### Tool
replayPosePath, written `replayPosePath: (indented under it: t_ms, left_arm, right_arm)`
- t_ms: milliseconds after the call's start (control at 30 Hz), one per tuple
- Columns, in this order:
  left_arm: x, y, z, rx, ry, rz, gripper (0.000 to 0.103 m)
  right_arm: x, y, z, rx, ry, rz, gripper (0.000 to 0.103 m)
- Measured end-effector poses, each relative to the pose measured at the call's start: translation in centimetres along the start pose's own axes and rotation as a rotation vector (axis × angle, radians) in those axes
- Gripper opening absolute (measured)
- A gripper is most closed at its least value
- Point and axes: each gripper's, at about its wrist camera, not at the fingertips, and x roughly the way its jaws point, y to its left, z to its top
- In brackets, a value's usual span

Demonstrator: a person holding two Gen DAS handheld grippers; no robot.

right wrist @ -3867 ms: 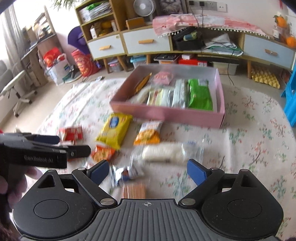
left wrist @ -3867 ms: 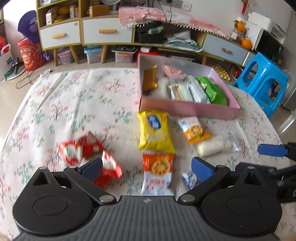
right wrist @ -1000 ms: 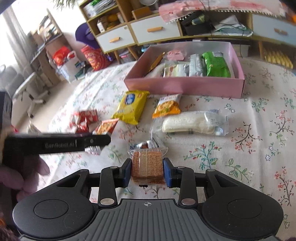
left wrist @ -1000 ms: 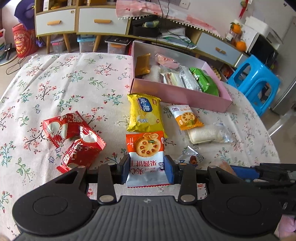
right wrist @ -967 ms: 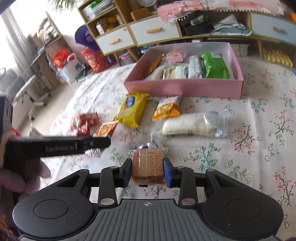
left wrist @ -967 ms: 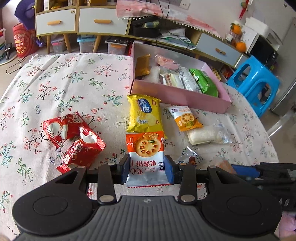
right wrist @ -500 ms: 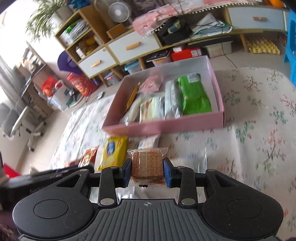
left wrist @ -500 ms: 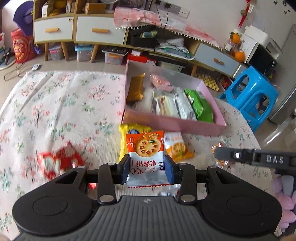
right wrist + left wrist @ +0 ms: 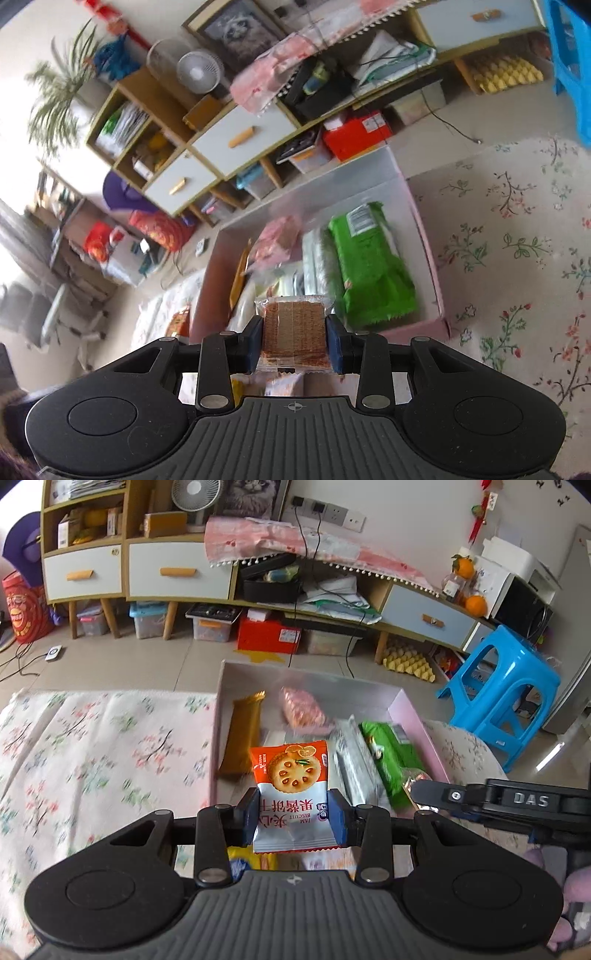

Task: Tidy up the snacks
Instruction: 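Carry the biscuit pack and wafer block into the pink box and open both grippers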

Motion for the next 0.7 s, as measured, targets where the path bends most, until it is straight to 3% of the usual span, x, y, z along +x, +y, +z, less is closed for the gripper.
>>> replayPosePath:
  t_ms: [500,700]
  left_arm:
    - [2.8,0.2,0.2,0.008,0.005,0.056,0.036]
    - [2.7,0.6,0.0,0.013,-0.005,0.056,0.040]
  right_arm:
    - [2.4,-0.7,-0.1,0.042,0.008,0.043,0.034]
    - [2.5,-0.8,-0.1,0.052,0.000,0.055,0.039]
